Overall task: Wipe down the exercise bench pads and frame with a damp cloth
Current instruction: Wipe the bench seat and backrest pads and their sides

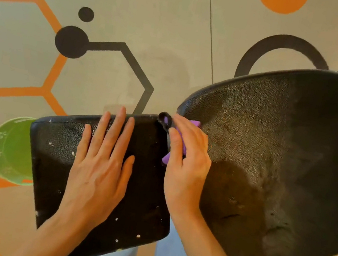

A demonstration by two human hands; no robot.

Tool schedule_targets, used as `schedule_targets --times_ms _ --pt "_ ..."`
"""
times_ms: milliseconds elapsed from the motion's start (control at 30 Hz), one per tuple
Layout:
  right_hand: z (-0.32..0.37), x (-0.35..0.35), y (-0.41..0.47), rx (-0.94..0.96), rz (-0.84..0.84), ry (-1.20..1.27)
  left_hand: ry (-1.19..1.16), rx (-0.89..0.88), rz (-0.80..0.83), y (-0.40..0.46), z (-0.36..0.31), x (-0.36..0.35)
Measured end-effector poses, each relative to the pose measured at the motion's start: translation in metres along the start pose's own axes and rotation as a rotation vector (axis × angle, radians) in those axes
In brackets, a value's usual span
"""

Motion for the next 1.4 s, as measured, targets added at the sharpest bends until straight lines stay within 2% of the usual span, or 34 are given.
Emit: schedule_targets --times_ms 333,533,667,800,1000,1100,1200,1267,1400 --pt "-0.001 -0.04 -0.026 0.015 0.034 -0.088 0.075 -0.081 -0.025 -0.021 0.014 0.004" --pt "-0.019 -0.002 -0.078 -0.116 0.059 -0.131 0.126 -0.096 -0.021 -0.021 0.016 0.002" --pt "-0.02 -0.014 -0.061 -0.167 0.083 -0.172 0.187 -0.098 -0.01 -0.022 0.017 -0.002" --pt "-0.016 -0.025 -0.045 -0.133 0.074 -0.226 0.214 -0.117 -0.019 -0.022 0.018 -0.005" --pt "-0.028 0.01 -0.098 -0.185 0.02 -0.194 0.223 -0.107 -0.03 -0.023 0.018 -0.006" --pt "-0.023 -0.013 -0.069 -0.197 0.002 -0.234 0.218 -0.116 -0.019 -0.023 0.018 -0.008" --pt "-0.019 -0.026 -0.048 -0.132 0.027 -0.248 0.227 -0.124 -0.025 -0.023 0.019 -0.008" --pt "-0.024 -0.015 -0.065 -0.136 0.061 -0.198 0.232 -0.123 -0.028 -0.024 0.019 -0.009" --pt "-0.032 0.017 -0.111 -0.178 0.013 -0.188 0.217 -0.108 -0.04 -0.024 0.019 -0.01"
Point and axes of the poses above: each hand's wrist, its own y-axis towards the middle knuckle, its own x-axis out of the back of the hand, z = x × y, the point moved 7 cm from there along y, towards the middle knuckle, and after that the axes turned 12 degrees about -z, right-handed, at the moved point
